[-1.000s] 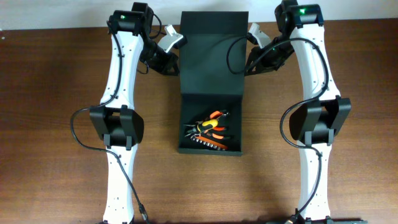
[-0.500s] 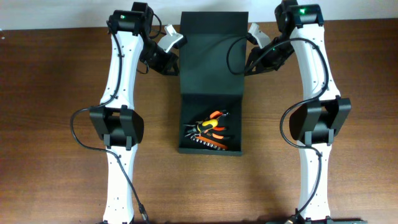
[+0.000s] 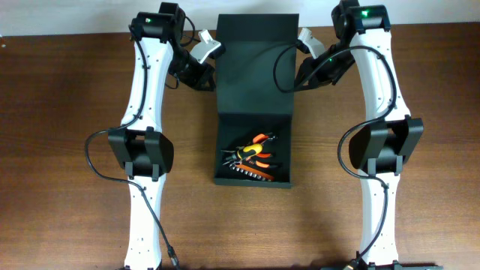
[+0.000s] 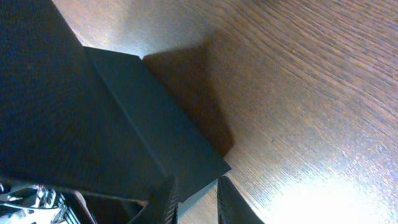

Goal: Pack container

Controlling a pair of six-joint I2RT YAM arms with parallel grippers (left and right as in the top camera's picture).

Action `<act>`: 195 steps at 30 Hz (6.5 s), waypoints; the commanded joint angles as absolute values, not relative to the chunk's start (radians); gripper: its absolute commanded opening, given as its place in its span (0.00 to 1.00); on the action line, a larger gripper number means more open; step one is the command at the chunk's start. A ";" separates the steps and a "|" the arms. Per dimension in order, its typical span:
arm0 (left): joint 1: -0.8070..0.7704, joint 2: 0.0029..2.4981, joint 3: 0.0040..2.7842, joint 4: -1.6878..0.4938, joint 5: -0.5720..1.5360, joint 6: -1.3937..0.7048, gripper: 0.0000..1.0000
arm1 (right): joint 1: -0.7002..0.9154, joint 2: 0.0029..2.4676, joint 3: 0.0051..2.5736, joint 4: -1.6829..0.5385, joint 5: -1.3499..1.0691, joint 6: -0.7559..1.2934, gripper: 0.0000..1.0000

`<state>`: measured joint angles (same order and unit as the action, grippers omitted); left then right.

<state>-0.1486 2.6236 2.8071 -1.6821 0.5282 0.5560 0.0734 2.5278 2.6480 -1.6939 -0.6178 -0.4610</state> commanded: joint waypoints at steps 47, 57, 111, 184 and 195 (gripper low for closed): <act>-0.167 2.569 2.830 -1.660 0.374 0.560 0.02 | 0.097 2.476 2.675 -1.699 -0.729 -0.509 0.20; -0.182 2.569 2.830 -1.688 0.395 0.542 0.02 | 0.097 2.475 2.675 -1.699 -0.712 -0.508 0.20; -0.069 2.839 2.809 -1.521 0.678 0.460 0.02 | -0.009 2.677 2.434 -1.382 -0.575 0.002 0.20; -0.118 2.643 3.139 -1.688 0.844 0.308 0.02 | 0.032 2.552 2.734 -1.699 -0.794 -0.228 0.24; -0.164 2.590 3.139 -1.688 0.841 0.224 0.02 | 0.037 2.461 2.734 -1.699 -0.790 -0.224 0.32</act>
